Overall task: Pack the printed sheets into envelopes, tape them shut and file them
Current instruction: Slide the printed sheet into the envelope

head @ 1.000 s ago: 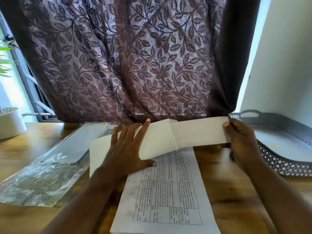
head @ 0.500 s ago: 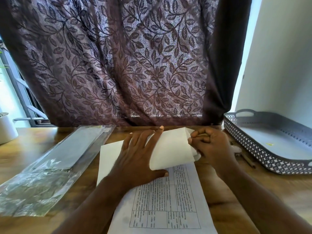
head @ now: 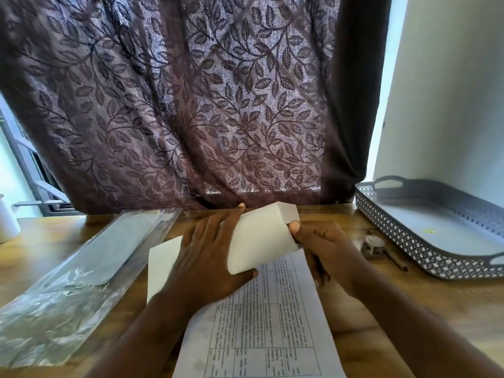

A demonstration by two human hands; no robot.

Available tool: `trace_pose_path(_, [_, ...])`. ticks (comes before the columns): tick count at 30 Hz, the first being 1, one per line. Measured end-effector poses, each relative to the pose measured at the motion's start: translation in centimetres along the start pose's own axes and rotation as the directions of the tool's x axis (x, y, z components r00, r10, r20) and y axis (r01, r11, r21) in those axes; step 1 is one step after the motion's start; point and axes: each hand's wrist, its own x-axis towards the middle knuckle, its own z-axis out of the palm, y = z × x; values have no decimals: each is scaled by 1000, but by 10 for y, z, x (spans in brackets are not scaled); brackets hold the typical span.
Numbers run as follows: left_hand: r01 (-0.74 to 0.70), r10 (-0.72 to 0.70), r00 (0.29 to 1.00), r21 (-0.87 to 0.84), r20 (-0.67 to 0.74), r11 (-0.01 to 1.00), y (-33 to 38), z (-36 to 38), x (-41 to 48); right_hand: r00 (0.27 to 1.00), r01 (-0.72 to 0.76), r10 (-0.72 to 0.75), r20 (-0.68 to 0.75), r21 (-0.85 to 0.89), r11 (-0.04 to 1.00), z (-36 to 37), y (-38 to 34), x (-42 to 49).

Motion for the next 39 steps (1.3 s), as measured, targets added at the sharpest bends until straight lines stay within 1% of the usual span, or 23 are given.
trace_pose_path(3, [-30, 30, 1000, 8, 0, 1000, 6, 0, 0, 997, -4, 10, 81, -70, 998, 2, -6, -2])
trace_pose_path(5, [-26, 26, 1000, 21, 1, 999, 5, 0, 0, 999, 3, 1, 49, -73, 997, -1, -7, -1])
trace_pose_path(7, [-11, 11, 1000, 25, 3, 1000, 4, -1, 1, 1000, 16, -16, 1, -18, 1000, -7, -9, -1])
trace_pose_path(8, [-8, 8, 1000, 25, 4, 1000, 4, -1, 1, 1000, 25, -25, 3, 4, 1000, -9, -9, -2])
trace_pose_path(11, [-26, 26, 1000, 25, -7, 999, 7, -1, 1, 998, -9, 9, 66, -2, 1000, -6, -9, -2])
trace_pose_path(14, [-34, 34, 999, 41, 7, 999, 8, 1, 0, 986, -65, 79, 147, -98, 993, 0, -3, -1])
trace_pose_path(16, [-12, 11, 1000, 55, 29, 998, 6, 0, 0, 989, -52, 64, 131, -98, 994, 0, 1, 0])
trace_pose_path(17, [3, -5, 999, 56, 37, 998, 5, -1, 1, 996, -32, 37, 77, -66, 997, -1, 1, 1])
trace_pose_path(18, [19, -22, 999, 53, 41, 998, 5, -2, 1, 1000, 2, -2, -19, -18, 1000, -3, 2, 1])
trace_pose_path(19, [38, -40, 998, 46, 46, 998, 5, -4, 2, 988, 46, -39, -152, 40, 998, -5, 3, 3])
trace_pose_path(20, [61, -63, 997, 35, 52, 998, 4, -5, 2, 952, 97, -59, -300, 113, 989, -7, 5, 4])
trace_pose_path(21, [81, -82, 995, 25, 58, 996, 4, -6, 3, 901, 146, -45, -431, 206, 968, -9, 6, 5])
trace_pose_path(22, [97, -98, 993, 21, 60, 995, 4, -6, 3, 861, 187, 0, -509, 316, 930, -10, 8, 6])
trace_pose_path(23, [110, -111, 992, 21, 61, 994, 4, -6, 3, 848, 199, 58, -527, 418, 886, -9, 8, 7])
trace_pose_path(24, [119, -120, 991, 18, 59, 993, 4, -6, 3, 866, 167, 111, -488, 489, 856, -6, 9, 8])
trace_pose_path(25, [127, -127, 990, 11, 57, 992, 5, -6, 4, 904, 100, 146, -401, 531, 842, -1, 9, 9])
trace_pose_path(27, [135, -135, 990, -3, 43, 991, 5, -6, 4, 966, -62, 189, -175, 554, 830, 11, 14, 9])
trace_pose_path(28, [133, -133, 991, -4, 32, 991, 5, -5, 4, 975, -125, 204, -86, 546, 829, 18, 16, 8])
trace_pose_path(30, [119, -119, 993, 5, 16, 993, 5, -5, 4, 982, -159, 189, -6, 518, 841, 29, 18, 6])
trace_pose_path(32, [102, -102, 995, 7, 21, 995, 6, -5, 3, 984, -142, 179, -16, 536, 832, 34, 19, 7])
trace_pose_path(36, [111, -106, 993, -89, 59, 990, 8, -12, 5, 960, -150, 266, -89, 637, 756, 34, 20, 9])
trace_pose_path(38, [177, -174, 984, -142, 31, 974, 5, -14, 7, 949, -142, 294, -118, 671, 728, 31, 22, 11])
trace_pose_path(39, [234, -235, 972, -171, 13, 957, 4, -16, 8, 943, -129, 302, -141, 681, 721, 29, 22, 12])
